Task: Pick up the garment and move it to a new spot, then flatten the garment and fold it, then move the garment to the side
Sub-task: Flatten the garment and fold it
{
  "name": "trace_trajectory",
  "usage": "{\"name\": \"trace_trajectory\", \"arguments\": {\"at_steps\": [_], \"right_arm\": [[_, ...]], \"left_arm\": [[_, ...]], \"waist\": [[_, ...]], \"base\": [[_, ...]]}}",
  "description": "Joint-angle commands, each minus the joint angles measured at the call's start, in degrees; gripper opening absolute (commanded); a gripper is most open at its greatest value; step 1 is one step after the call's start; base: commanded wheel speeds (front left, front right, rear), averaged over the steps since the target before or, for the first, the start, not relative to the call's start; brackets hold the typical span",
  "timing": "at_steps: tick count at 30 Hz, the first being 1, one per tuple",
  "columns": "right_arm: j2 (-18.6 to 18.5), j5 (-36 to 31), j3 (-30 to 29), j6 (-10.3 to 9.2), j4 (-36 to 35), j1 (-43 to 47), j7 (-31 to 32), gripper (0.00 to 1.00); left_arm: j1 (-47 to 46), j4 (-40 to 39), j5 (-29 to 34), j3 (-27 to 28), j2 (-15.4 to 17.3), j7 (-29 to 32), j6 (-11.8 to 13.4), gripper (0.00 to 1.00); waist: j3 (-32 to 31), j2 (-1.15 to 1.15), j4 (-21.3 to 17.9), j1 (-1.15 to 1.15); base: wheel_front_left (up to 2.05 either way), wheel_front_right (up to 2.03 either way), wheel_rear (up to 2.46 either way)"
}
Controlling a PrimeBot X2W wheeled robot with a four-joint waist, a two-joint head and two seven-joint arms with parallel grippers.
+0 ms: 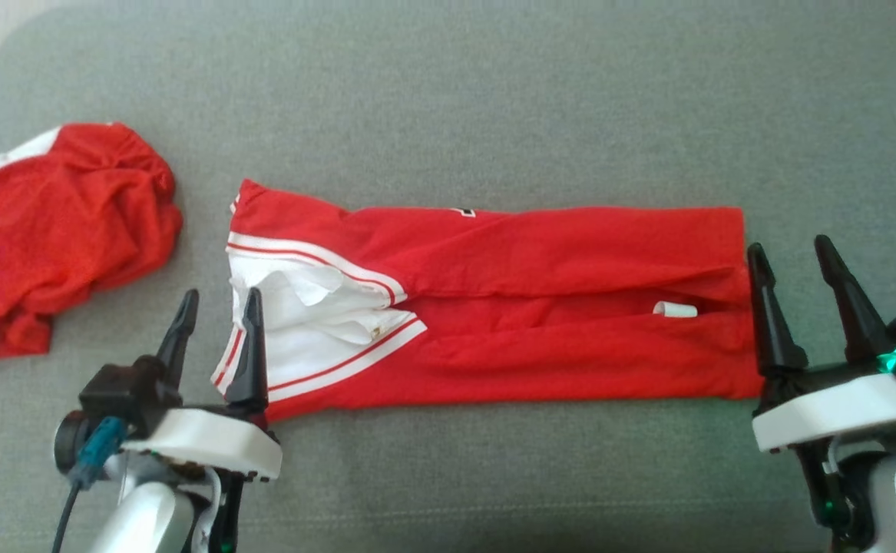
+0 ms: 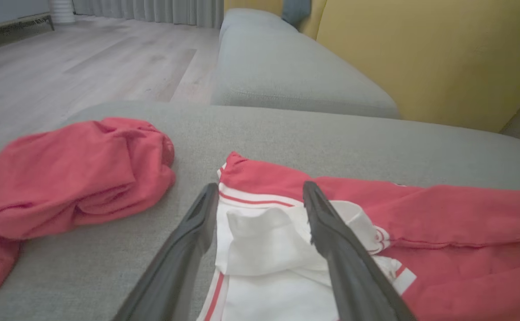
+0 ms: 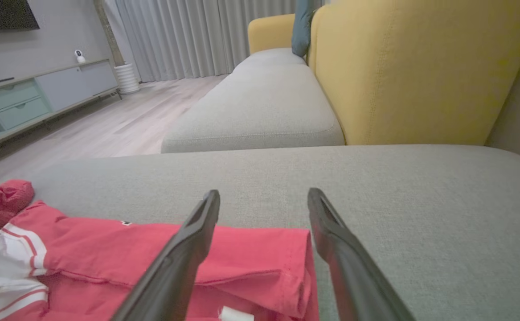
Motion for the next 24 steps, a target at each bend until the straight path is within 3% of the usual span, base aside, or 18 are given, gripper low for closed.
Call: {"name": "trace_trajectory", "arguments": {"at_steps": [1, 14, 24], "right_arm": [[0.1, -0.7, 1.3, 0.22, -3.2, 0.5, 0.7, 1.00], [1.8, -1.5, 1.6, 0.22, -6.1, 3.4, 3.4, 1.00], [1.9, -0.4, 0.5, 0.22, -3.6, 3.0, 5.2, 1.00]], "left_arm": [[-0.6, -3.2, 1.2, 2.9, 1.7, -0.7, 0.7, 1.00], [1.3, -6.4, 3.0, 3.2, 3.3, -0.3, 2.1, 1.00], [0.6, -6.3, 3.3, 2.7, 3.2, 0.0, 2.5, 1.00]], "waist": [[-1.5, 0.00, -0.2, 0.00], [-4.1, 0.00, -0.9, 0.00], [-2.9, 0.00, -0.7, 0.00]], "base": [[0.00, 0.00, 0.00], [0.00, 0.00, 0.00], [0.00, 0.00, 0.00]]}}
